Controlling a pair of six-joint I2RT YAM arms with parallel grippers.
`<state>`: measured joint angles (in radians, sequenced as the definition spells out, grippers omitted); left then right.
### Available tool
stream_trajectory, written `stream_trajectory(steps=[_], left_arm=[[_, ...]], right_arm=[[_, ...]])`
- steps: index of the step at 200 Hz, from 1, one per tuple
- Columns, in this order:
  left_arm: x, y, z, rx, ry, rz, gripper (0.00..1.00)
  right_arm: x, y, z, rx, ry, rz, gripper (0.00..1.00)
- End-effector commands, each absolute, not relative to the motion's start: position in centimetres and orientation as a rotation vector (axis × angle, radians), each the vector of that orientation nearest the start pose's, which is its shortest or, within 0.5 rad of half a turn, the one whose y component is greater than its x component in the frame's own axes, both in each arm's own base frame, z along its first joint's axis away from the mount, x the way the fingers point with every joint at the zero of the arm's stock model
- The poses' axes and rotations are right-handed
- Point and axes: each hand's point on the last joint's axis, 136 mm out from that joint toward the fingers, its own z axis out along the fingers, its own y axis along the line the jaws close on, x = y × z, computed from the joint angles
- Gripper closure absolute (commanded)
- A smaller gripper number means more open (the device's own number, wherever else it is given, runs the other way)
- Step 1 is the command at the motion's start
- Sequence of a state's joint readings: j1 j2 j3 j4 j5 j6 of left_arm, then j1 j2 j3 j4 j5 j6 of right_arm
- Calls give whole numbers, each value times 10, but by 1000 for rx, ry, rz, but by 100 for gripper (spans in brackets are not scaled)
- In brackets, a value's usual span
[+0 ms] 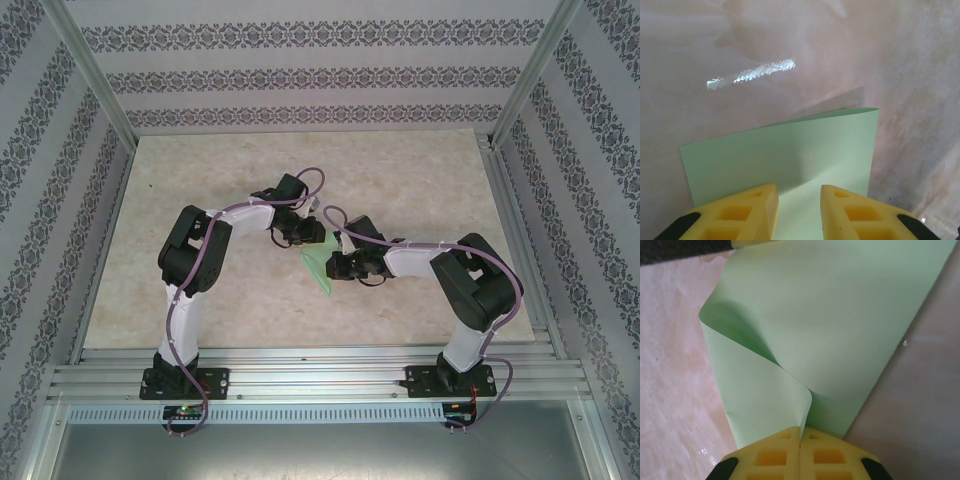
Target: Fold a paper plane with a square sheet of paper (fold left side to right side)
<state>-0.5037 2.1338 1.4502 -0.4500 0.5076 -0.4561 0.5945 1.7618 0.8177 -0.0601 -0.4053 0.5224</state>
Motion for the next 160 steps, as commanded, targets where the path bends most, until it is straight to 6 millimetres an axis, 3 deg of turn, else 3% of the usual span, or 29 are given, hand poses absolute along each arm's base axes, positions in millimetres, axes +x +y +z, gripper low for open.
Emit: stream_trajectory(steps=[1, 45, 86, 117, 160], left_arm=[[367, -297, 11, 234, 2904, -909, 67], [385, -290, 70, 262, 2797, -924, 59], [393, -263, 124, 216, 2686, -925, 57], [363, -260, 128, 201, 2659, -1028, 65], [316, -275, 108, 189, 2660, -1199, 68]], right_arm=[[279, 263, -7, -257, 2786, 825, 100], [270, 259, -17, -262, 2829, 802, 100], [268, 258, -18, -267, 2837, 798, 100], [269, 259, -17, -272, 2829, 803, 100], [268, 259, -20, -275, 2839, 798, 100]])
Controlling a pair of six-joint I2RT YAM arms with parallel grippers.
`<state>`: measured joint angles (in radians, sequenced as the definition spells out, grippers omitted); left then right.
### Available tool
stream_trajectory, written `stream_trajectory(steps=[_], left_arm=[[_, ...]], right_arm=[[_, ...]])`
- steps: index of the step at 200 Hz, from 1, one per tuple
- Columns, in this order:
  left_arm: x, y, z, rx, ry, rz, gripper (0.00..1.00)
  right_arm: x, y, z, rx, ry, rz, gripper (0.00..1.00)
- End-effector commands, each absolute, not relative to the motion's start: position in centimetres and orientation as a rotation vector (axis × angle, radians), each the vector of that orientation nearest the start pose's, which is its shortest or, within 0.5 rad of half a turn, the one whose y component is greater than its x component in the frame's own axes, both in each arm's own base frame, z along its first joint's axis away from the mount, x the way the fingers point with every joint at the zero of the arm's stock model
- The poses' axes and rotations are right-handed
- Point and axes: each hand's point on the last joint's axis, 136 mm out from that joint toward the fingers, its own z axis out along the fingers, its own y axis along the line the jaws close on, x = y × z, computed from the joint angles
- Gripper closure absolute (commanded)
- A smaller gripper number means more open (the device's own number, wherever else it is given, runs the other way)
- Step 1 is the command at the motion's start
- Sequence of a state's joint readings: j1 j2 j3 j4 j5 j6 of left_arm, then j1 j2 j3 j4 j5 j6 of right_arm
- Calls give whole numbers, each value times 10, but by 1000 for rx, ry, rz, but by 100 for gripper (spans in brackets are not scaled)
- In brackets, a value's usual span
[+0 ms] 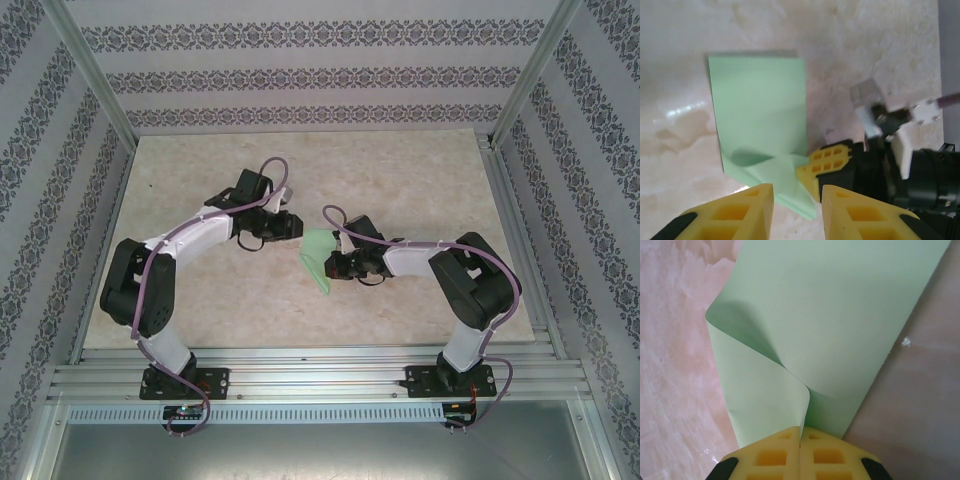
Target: Fold a paper plane with a square sheet of paper (fold left side to right side)
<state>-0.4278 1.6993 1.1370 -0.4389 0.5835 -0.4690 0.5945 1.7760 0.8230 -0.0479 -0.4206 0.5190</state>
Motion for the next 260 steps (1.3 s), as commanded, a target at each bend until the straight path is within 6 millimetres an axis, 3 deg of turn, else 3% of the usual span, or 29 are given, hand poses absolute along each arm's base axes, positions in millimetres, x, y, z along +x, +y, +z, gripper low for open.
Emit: stream_trajectory(steps=[1, 34, 113, 149, 225, 260], left_arm=[[315, -276, 108, 191, 2658, -1202, 68], [301, -289, 100, 205, 2636, -1246, 68], [299, -311, 70, 210, 2687, -1265, 69], [296, -308, 48, 191, 2742, -1215, 70], [296, -296, 21, 169, 2809, -1085, 71], [292, -288, 8, 161, 2848, -1022, 71]], right_arm=[[267, 259, -21, -275, 2841, 797, 100], [267, 257, -23, -274, 2847, 786, 100], [266, 257, -24, -283, 2853, 782, 100], [266, 258, -25, -284, 2856, 783, 100], [264, 255, -28, -291, 2868, 766, 100], [270, 259, -18, -299, 2842, 785, 99]])
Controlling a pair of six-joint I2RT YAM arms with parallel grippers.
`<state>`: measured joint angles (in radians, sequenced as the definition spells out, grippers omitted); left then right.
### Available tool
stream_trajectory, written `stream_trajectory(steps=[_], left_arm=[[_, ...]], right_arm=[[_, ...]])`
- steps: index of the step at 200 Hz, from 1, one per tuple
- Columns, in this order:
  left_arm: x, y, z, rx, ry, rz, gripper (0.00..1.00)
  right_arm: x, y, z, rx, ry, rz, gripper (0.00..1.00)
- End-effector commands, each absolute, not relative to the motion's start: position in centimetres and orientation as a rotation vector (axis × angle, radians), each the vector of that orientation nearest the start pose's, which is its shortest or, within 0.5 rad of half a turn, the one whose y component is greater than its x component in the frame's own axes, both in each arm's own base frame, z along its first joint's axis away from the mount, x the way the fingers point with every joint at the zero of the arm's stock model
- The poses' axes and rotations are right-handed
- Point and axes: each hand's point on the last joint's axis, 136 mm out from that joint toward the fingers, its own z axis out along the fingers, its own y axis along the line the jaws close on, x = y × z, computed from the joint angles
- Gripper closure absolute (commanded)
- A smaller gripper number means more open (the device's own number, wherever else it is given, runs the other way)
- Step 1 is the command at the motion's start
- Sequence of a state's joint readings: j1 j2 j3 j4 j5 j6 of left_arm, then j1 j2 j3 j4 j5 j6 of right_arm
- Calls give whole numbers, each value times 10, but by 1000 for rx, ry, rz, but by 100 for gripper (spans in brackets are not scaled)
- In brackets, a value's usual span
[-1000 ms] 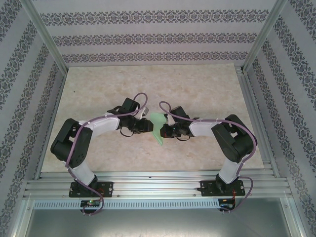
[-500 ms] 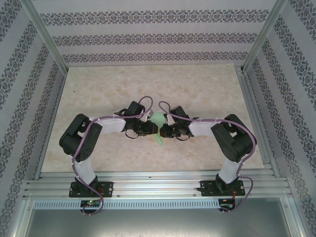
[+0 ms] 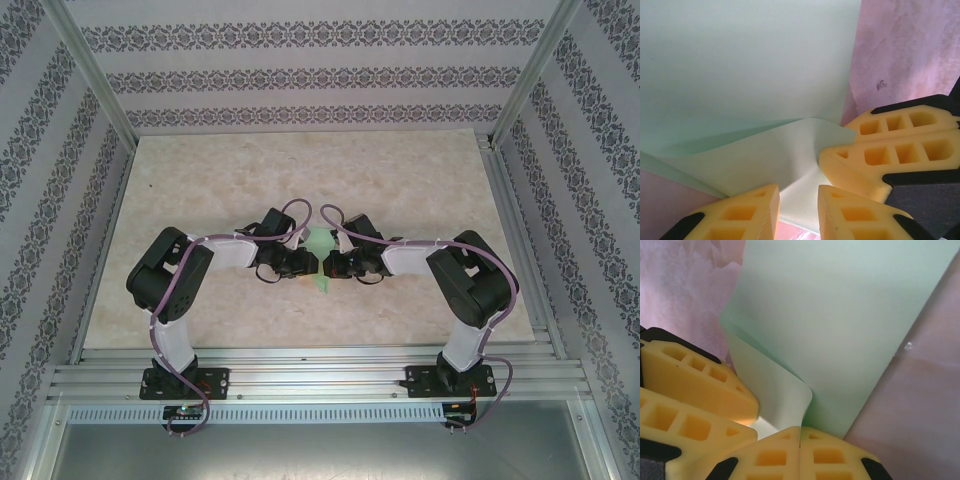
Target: Fold a paper plane with a square sheet of paper (fold left side to right side)
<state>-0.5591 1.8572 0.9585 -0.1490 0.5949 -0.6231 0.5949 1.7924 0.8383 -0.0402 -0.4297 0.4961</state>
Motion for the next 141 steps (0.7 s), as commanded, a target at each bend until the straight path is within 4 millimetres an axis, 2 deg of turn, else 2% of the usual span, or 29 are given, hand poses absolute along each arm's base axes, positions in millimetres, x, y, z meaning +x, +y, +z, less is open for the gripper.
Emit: stream_trajectory(steps=[1, 8, 36, 61, 88, 104, 141], left_arm=[[292, -288, 8, 162, 2849, -1021, 72], [291, -287, 5, 158, 2856, -1012, 72], [284, -280, -4, 153, 2886, -978, 72], [279, -278, -9, 145, 2901, -968, 72], [277, -279, -12, 139, 2903, -963, 72], [277, -279, -13, 138, 2906, -961, 73], [277, -280, -12, 143, 2908, -956, 73]], right_arm=[[271, 260, -17, -299, 2840, 787, 99], [274, 261, -10, -297, 2821, 800, 98], [288, 264, 27, -277, 2723, 841, 84], [292, 260, 55, -258, 2659, 849, 76], [277, 260, 62, -236, 2652, 887, 76], [263, 270, 62, -233, 2643, 953, 79], [243, 295, 60, -261, 2614, 1048, 82]])
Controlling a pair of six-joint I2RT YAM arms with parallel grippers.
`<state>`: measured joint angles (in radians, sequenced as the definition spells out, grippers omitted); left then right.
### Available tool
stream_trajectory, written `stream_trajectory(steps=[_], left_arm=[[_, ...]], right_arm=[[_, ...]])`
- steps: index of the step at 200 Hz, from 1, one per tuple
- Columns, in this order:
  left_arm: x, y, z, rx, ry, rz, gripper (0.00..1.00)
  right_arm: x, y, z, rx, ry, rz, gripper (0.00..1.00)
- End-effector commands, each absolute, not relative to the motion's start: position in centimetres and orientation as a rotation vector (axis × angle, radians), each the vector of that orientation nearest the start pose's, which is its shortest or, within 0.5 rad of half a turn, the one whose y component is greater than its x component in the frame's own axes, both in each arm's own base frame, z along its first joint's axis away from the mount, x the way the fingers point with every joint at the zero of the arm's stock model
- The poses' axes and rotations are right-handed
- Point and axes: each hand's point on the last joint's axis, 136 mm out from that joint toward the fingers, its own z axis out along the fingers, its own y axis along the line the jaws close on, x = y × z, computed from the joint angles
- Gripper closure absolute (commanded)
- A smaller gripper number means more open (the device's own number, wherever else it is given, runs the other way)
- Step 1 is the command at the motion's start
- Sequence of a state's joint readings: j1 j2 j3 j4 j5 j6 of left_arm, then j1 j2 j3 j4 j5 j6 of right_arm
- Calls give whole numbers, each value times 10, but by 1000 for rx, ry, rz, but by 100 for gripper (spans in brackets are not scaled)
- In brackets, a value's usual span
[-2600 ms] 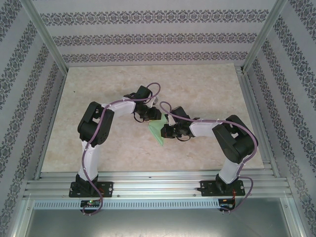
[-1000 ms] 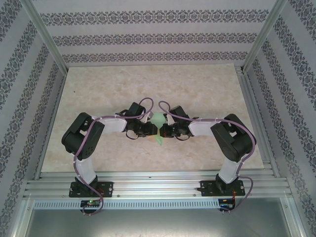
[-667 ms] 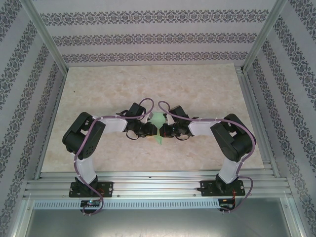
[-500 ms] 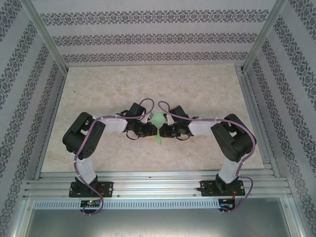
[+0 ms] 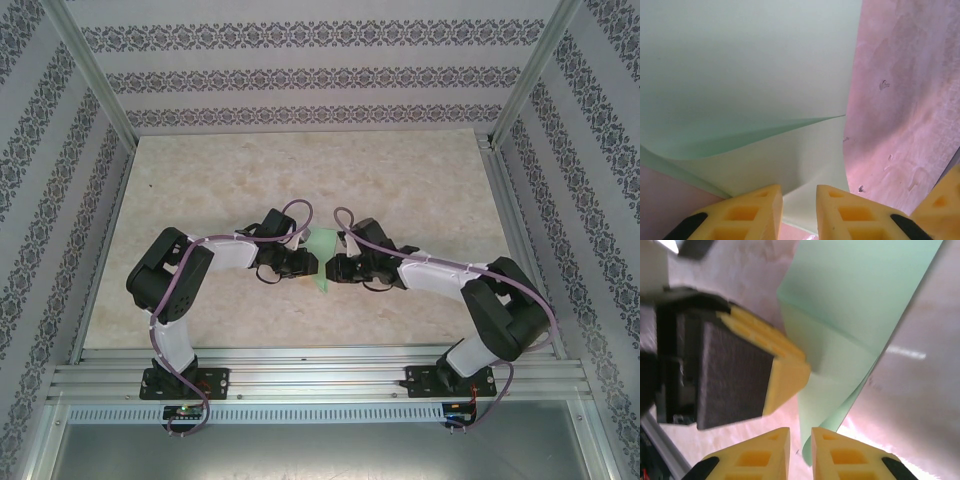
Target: Fold a paper plane with a square sheet of paper (fold left side to right side)
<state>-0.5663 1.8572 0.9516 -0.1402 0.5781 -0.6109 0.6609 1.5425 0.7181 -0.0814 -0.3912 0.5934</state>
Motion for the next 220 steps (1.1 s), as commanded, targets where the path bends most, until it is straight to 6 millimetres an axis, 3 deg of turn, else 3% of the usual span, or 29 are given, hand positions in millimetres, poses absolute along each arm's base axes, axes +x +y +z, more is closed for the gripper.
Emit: stream_trajectory(steps=[1, 31, 98, 162, 220], left_arm=[[277, -280, -13, 143, 2909, -955, 73], [277, -280, -13, 143, 2910, -949, 73], [277, -280, -13, 143, 2914, -942, 73], [279, -279, -9, 160, 2913, -918, 73], [305, -270, 7, 165, 2875, -848, 69]], right_arm=[[243, 296, 60, -264, 2615, 1049, 82], [241, 304, 51, -281, 2625, 1048, 83], [240, 299, 25, -292, 2703, 961, 84], [221, 280, -7, -282, 2846, 847, 85], [193, 255, -35, -249, 3019, 676, 95]])
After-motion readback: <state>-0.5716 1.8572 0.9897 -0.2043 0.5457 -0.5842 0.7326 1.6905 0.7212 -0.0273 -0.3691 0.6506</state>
